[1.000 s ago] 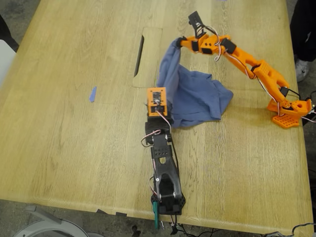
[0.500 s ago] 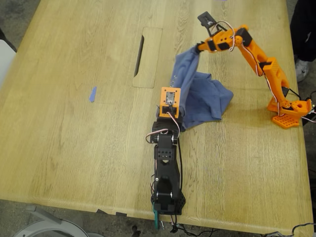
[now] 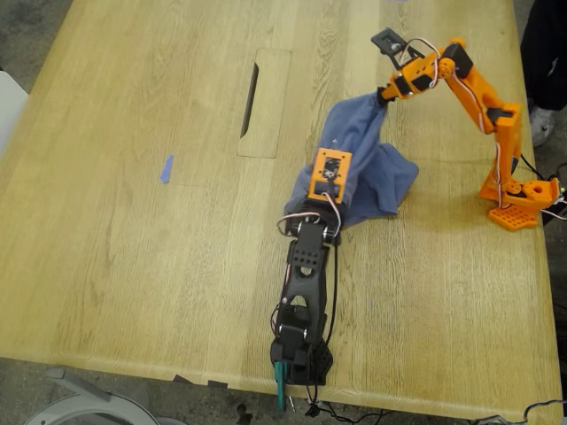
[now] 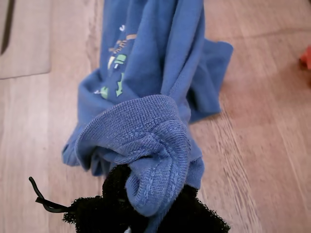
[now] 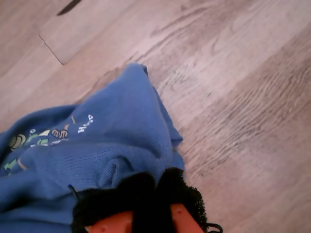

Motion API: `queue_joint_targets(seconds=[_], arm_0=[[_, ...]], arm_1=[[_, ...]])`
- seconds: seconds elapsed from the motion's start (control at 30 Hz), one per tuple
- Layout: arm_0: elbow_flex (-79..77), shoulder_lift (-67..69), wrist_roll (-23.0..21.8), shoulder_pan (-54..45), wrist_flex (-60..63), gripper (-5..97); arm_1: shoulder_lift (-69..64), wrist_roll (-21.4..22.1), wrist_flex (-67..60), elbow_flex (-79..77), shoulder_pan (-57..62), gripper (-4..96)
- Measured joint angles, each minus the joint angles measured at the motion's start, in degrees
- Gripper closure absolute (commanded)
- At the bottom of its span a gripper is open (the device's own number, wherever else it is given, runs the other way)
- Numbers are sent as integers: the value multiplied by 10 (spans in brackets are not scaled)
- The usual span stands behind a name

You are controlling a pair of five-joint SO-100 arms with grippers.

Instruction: Fold a T-shirt

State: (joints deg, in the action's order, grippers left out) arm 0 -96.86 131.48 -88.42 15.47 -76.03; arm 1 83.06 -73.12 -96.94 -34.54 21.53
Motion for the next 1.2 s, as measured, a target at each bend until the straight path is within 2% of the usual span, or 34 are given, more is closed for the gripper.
queue_joint_targets(seconds=[0.5,0.97,1.2], arm_0=[[33,-129,-26,98,48,916],[29,-132,-37,276,6,911],[-57,-120,-47,307,29,901]], arm_1=[[258,11,12,-397,-26,913],[483,20,96,-729,-11,914],[553,25,139,-848,-25,914]])
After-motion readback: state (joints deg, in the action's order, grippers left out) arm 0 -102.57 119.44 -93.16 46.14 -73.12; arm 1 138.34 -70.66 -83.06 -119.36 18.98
